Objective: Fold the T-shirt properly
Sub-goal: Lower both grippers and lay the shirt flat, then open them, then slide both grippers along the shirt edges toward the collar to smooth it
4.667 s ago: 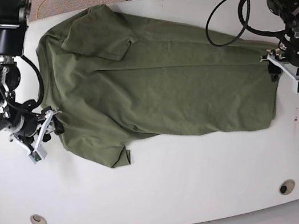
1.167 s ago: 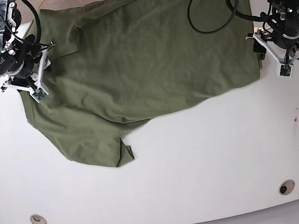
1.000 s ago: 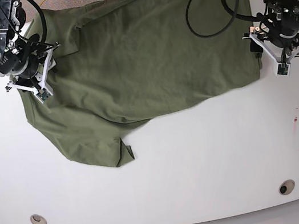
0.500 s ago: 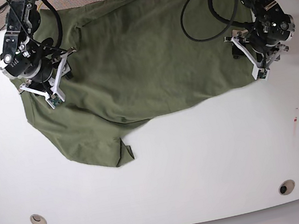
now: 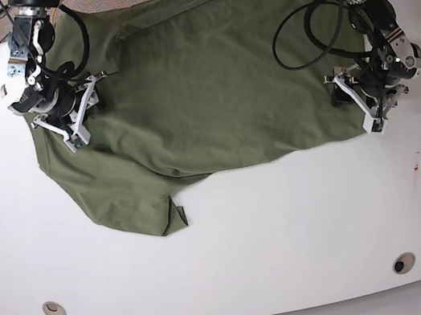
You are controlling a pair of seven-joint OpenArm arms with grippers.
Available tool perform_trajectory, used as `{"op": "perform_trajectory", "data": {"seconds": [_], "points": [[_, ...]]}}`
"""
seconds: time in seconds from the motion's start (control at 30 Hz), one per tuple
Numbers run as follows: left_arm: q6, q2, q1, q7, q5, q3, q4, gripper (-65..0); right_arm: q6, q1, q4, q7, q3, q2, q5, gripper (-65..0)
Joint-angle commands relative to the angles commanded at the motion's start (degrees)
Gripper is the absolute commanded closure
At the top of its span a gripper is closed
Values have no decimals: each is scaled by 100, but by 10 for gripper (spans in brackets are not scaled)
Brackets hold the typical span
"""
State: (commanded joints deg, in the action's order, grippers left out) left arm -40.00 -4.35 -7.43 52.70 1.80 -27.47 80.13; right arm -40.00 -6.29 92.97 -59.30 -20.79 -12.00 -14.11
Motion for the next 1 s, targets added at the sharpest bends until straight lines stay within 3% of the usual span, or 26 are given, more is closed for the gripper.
{"op": "perform_trajectory", "data": {"seconds": [0.2, 0.57, 0.77, 1.0], "points": [[0, -246, -431, -123, -9, 9, -686, -356, 0, 360, -712, 457, 158, -211, 0, -276], [0, -466, -1002, -712, -9, 18, -1530, -357, 0, 1090, -1380, 510, 167, -360, 0, -276], [0, -571, -1284, -756, -9, 18, -1820, -357, 0, 1169, -1319, 501, 167, -360, -35, -276], [0, -615, -1582, -651, 26, 18, -1741, -358, 0, 1029, -202, 211, 123, -281, -62, -282]]}}
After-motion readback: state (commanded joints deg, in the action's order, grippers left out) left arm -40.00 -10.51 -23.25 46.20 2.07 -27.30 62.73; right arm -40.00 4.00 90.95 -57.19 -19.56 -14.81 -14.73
